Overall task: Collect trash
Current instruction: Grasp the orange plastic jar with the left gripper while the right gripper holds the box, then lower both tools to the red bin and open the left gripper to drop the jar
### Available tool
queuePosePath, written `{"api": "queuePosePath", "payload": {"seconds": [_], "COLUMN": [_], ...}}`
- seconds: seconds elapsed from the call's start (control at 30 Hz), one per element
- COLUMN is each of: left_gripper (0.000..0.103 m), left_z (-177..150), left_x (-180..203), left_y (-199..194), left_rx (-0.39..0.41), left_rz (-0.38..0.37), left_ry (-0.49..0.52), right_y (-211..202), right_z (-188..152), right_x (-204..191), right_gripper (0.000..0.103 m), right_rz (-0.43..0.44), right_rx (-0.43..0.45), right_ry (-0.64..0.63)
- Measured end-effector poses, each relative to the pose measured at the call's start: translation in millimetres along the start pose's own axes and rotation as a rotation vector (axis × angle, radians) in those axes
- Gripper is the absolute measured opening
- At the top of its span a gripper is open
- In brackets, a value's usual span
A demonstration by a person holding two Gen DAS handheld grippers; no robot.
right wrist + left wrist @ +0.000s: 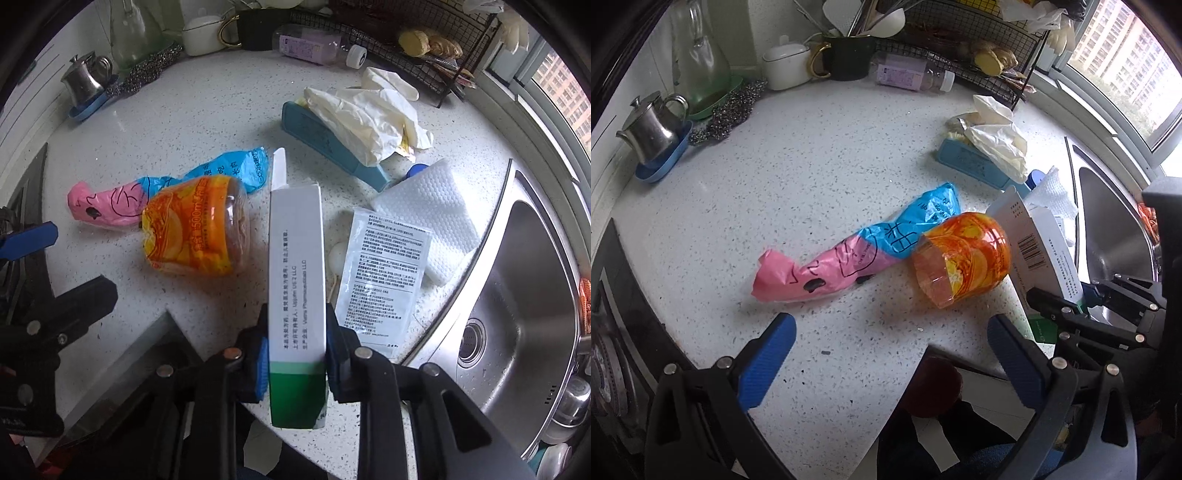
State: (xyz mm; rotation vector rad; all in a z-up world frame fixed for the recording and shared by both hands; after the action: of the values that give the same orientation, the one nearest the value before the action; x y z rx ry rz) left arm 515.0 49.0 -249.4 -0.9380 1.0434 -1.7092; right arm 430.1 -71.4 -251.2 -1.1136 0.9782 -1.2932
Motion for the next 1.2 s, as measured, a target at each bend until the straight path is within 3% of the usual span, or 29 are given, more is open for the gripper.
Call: {"api": "queuePosePath", "payload": {"seconds": [0.17,0.3,0.7,0.9,0.97,1.2], "left_gripper": [0.103,0.103,0.103,0.078,0.056,0.056], "left_z": [13,22,40,38,35,22], "left_x": [11,28,51,53,57,72], "left_y": [7,11,52,66,68,46], "left_rx": [-0.022,-0.05,-0.075,-0.092,-0.102,-0.054], "left_rz": [-0.005,-0.054,0.08,0.098,0.095,0.123], "left_ry": [0.019,-0.011,-0.067,-0.111,-0.102,-0.112], "right_y": [-23,-39,-24,-17,-17,-34], "right_z": [6,8,7,10,10,8], "right_x": [20,36,57,60,63,72], "right_gripper": [0.022,0.022,0.022,0.022,0.022,0.022], "right_rz": [0.007,-0.004,-0.002,0.028,0.041,0.102], "right_rx": [0.031,0.05,0.035,0.026,0.031,0.098], "right_ry": [0.061,0.093,0.114,0.067,0.059,0.018]}}
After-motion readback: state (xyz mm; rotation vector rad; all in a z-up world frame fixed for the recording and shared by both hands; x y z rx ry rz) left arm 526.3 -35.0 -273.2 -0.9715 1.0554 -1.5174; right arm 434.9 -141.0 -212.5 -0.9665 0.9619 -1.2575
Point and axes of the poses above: each gripper's, at about its wrist camera, not at the fingertips, and y roughly the way its jaws point, x to its right, z to its top, the point moved 10 cm from there along y, roughly the way its jaws point, and after that the axes turned 2 degrees about -y, right-handed, at the moved point
